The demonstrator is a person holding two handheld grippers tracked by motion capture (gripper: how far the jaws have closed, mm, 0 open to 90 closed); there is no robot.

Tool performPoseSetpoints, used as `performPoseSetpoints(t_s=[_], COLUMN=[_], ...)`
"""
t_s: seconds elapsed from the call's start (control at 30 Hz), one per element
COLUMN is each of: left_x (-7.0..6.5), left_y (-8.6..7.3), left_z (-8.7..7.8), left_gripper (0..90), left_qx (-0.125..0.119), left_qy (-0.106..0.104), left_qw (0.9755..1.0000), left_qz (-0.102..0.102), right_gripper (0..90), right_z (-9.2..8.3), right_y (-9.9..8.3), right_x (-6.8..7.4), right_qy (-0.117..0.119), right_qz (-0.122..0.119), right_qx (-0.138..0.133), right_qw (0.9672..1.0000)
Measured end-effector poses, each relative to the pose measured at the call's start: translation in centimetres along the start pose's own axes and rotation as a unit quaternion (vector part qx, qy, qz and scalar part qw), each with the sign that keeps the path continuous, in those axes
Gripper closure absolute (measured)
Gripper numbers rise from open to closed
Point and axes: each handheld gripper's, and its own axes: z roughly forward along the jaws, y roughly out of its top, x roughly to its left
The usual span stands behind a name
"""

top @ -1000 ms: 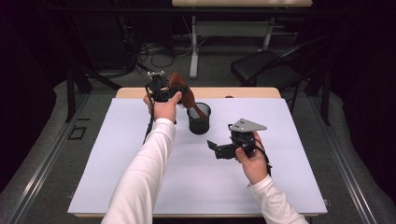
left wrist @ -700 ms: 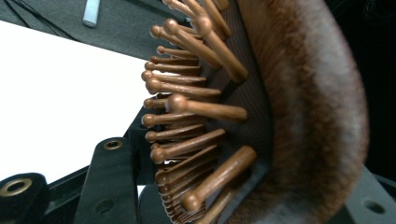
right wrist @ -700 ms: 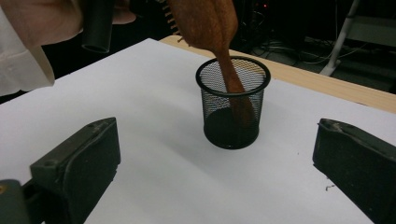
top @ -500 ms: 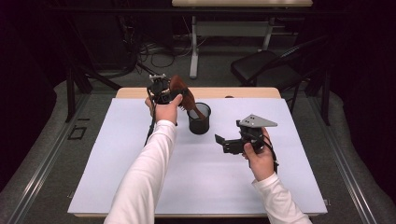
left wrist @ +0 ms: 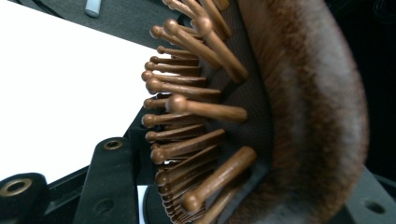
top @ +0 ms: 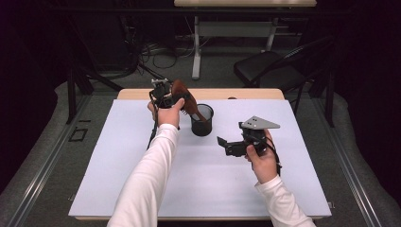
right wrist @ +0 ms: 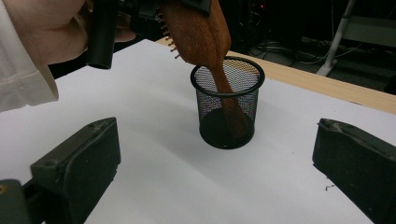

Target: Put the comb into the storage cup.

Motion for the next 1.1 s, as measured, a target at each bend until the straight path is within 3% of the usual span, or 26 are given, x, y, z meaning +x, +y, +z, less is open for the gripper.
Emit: performPoseSetpoints(t_s=[0.4,0.73,1.1], left_x=[0.27,0.11,0.63], left_y=[-0.11,-0.18,-0.31], left_z=[0.07,0.14,0.14], left_gripper=[47.6,47.4,47.2], left_qx=[-0.002,-0.002,-0.007], left_qy=[-0.003,-0.001,-0.007], left_qw=[1.0,0.9999,0.9999], left_qz=[-0.006,0.015,0.011], right_gripper=[0.5,0.5,0.5], right_z=[0.16,0.19,0.22], right_y=[-0.06,-0.07,-0.09], right_x=[0.25,0.28,0.33], right_qy=[0.002,0.002,0.002], right_qz=[-0.003,-0.004,-0.006], right_qx=[0.002,0.003,0.004], right_qw=[1.0,1.0,1.0])
